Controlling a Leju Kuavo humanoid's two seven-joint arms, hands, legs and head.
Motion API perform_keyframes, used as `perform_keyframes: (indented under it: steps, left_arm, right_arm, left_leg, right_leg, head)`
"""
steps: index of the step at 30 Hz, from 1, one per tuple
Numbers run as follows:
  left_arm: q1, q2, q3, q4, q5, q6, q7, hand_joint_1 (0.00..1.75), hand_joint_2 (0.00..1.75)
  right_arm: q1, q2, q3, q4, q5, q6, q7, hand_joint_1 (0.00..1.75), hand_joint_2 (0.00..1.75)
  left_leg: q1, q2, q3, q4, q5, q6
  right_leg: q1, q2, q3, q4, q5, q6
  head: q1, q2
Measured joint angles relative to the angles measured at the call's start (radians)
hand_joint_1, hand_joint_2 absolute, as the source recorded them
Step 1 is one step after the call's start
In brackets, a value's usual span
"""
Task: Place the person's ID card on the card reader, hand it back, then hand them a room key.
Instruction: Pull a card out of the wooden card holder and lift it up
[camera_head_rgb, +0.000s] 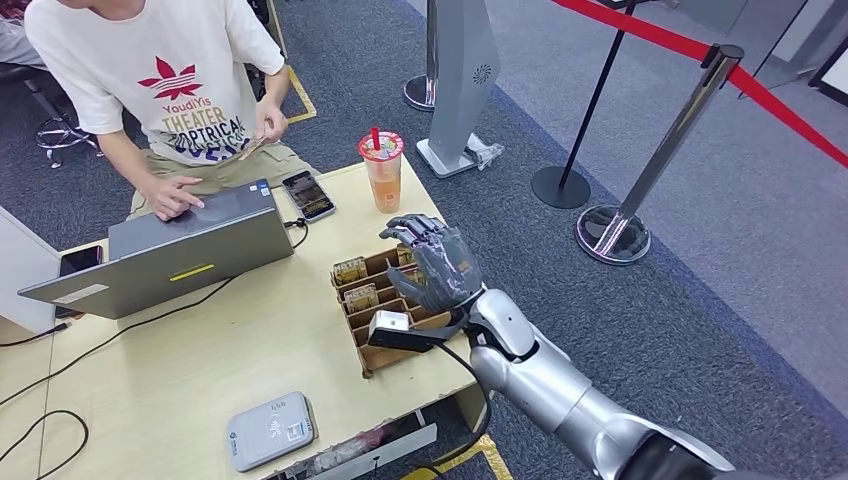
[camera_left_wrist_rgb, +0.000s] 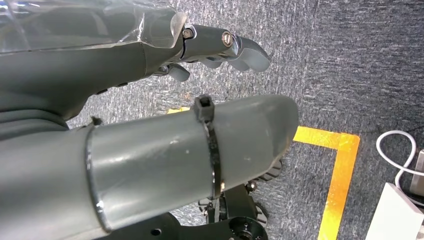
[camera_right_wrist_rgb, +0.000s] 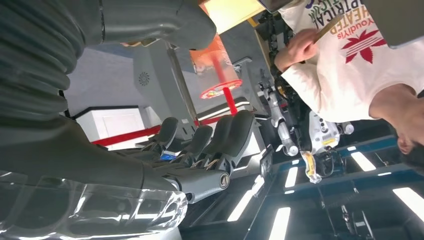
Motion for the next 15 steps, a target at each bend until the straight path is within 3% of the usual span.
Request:
perform_keyframes:
  steps: [8,15]
  left_arm:
    - [0.000,0.001,0.000,0.000,-0.005,-0.003,-0.009,0.00,0.00]
    - [0.002,0.003,0.000,0.000,-0.006,-0.004,-0.010,0.00,0.00]
  right_arm:
    - [0.010,0.000,-0.012,0.015,-0.016,0.006,-0.006,0.69,1.75]
    - [0.013,0.000,-0.018,0.045,-0.020,0.012,-0.010,0.79,1.75]
  left_leg:
    - [0.000,0.000,0.000,0.000,0.000,0.000]
    - [0.000,0.000,0.000,0.000,0.000,0.000]
  right_leg:
    - [0.000,0.000,0.000,0.000,0.000,0.000]
    - [0.000,0.000,0.000,0.000,0.000,0.000]
  head:
    - [0.000,0.000]
    - [0.000,0.000]
